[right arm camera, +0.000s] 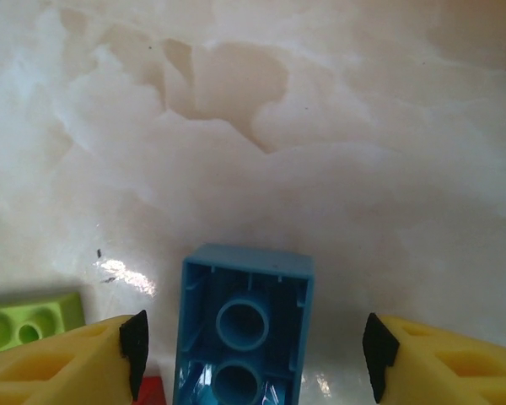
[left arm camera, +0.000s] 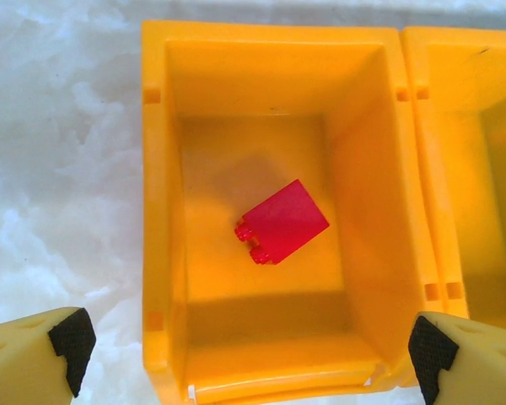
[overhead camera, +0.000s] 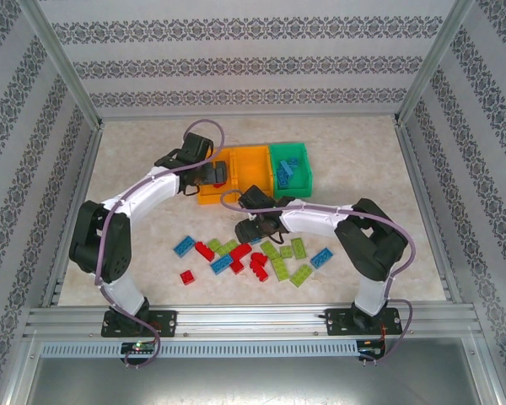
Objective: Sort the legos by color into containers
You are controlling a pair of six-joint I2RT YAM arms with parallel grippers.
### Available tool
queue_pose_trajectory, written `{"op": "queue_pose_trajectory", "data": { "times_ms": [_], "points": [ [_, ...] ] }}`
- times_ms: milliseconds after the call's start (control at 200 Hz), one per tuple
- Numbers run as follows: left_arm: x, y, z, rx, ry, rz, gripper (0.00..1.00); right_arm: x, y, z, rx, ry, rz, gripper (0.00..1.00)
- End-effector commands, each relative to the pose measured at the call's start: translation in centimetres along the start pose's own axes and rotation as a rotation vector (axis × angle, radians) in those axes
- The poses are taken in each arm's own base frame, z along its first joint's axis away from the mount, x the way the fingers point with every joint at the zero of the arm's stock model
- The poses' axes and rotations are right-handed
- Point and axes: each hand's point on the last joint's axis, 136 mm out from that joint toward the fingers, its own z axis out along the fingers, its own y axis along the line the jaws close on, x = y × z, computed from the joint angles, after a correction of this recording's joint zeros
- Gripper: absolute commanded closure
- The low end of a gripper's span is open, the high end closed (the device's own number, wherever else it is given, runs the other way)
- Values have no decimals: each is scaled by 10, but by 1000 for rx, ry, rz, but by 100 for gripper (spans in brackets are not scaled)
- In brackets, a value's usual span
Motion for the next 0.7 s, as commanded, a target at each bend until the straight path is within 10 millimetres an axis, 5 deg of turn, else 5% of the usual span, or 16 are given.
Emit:
{"op": "queue_pose_trajectory", "data": {
  "times_ms": [0, 195, 380, 530, 694],
  "points": [
    [0, 11, -2, -28, -25, -40, 2, -2, -1, 3, 42, 6, -7, 35],
    [3, 13, -8, -17, -40, -58, 2, -12, -6, -10, 71, -52, 0, 58],
    [9, 16, -11, -23, -33, -49, 2, -35, -15, -41, 40, -163, 64, 65],
    [17, 16, -10, -6, -22, -36, 2, -67, -43, -79, 19, -303, 145, 66],
    [31, 17, -8, 12, 6, -16, 0, -97, -98, -105, 79, -391, 244, 66]
  ]
}}
